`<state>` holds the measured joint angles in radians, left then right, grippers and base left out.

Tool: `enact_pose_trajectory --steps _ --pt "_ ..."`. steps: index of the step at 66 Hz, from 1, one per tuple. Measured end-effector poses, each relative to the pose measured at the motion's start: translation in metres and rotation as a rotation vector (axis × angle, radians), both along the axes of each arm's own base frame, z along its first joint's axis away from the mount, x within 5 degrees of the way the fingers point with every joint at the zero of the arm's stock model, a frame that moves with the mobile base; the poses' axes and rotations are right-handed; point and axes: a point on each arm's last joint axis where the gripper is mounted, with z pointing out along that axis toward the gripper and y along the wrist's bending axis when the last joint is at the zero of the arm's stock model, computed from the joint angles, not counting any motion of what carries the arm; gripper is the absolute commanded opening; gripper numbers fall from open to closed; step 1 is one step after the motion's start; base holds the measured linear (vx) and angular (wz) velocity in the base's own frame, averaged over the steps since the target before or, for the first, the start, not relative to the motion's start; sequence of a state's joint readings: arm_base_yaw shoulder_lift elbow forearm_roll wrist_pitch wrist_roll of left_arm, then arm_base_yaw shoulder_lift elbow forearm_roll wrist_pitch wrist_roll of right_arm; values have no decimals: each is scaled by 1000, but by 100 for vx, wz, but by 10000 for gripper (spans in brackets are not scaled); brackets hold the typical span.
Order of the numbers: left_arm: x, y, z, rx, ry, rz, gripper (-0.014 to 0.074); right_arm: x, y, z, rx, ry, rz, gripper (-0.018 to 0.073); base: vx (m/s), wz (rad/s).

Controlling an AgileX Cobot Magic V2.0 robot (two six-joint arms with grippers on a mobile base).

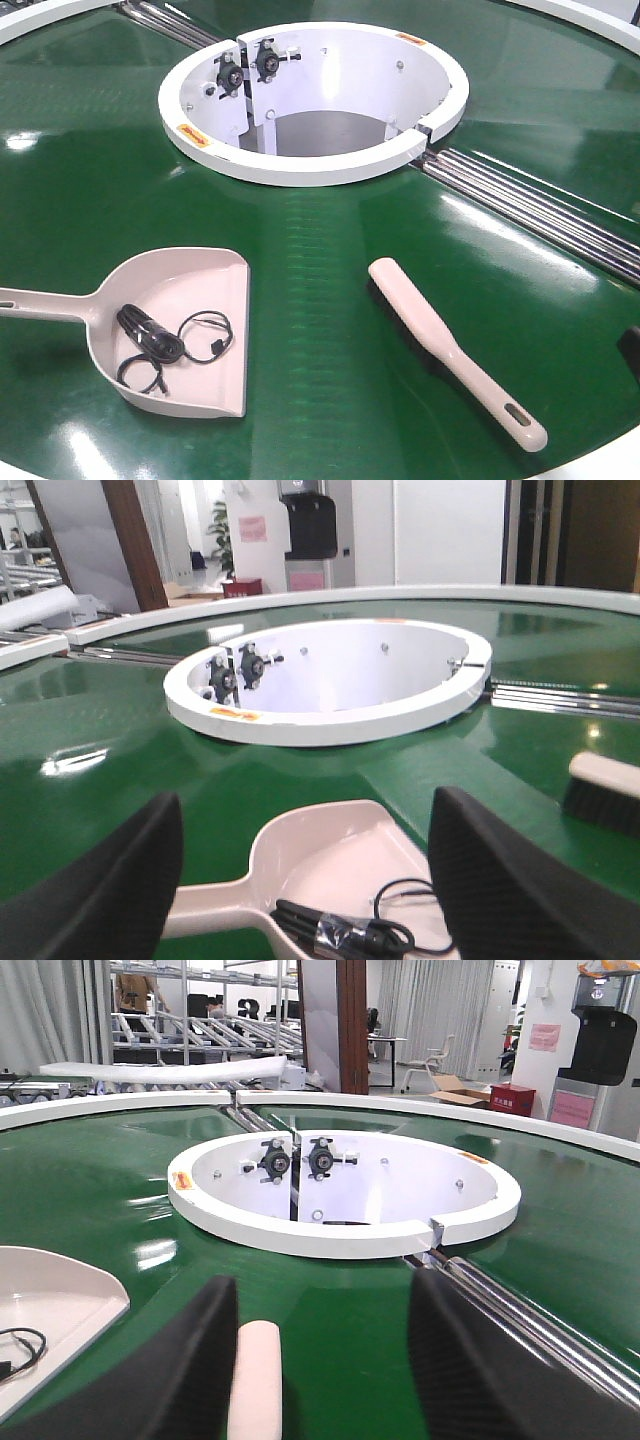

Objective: Clean and inspect green conveyor with broom and dustpan

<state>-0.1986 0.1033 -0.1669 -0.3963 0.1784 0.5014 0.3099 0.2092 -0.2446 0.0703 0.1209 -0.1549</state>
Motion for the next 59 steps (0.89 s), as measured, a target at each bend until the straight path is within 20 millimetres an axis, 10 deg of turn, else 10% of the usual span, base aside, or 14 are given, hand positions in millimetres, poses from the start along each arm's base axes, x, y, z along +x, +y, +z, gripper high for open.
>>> enact_pose_trajectory --steps 7,15,59 --pt "0 0 0 -5 -3 1 309 0 0 0 -1 0 0 -17 0 0" --pt "0 0 0 -4 2 -1 -10 0 0 0 -2 -1 0 -10 0 0" --pt "0 0 0 -4 5 -2 -7 0 0 0 -2 -1 0 -9 0 0"
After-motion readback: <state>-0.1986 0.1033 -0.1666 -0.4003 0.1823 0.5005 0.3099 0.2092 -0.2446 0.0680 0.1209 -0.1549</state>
